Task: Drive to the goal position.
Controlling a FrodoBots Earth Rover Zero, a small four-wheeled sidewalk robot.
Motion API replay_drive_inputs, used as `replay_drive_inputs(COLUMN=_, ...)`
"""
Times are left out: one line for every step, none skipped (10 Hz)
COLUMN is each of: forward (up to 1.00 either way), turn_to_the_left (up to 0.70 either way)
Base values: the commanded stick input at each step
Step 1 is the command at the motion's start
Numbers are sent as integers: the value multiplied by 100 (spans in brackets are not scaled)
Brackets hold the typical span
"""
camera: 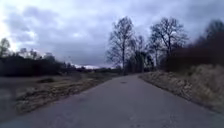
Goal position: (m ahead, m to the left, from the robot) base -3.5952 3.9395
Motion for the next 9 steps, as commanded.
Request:
replay_drive_inputs(forward=50, turn_to_the_left=0)
replay_drive_inputs(forward=50, turn_to_the_left=0)
replay_drive_inputs(forward=50, turn_to_the_left=0)
replay_drive_inputs(forward=50, turn_to_the_left=0)
replay_drive_inputs(forward=50, turn_to_the_left=0)
replay_drive_inputs(forward=0, turn_to_the_left=0)
replay_drive_inputs(forward=0, turn_to_the_left=0)
replay_drive_inputs(forward=0, turn_to_the_left=0)
replay_drive_inputs(forward=0, turn_to_the_left=0)
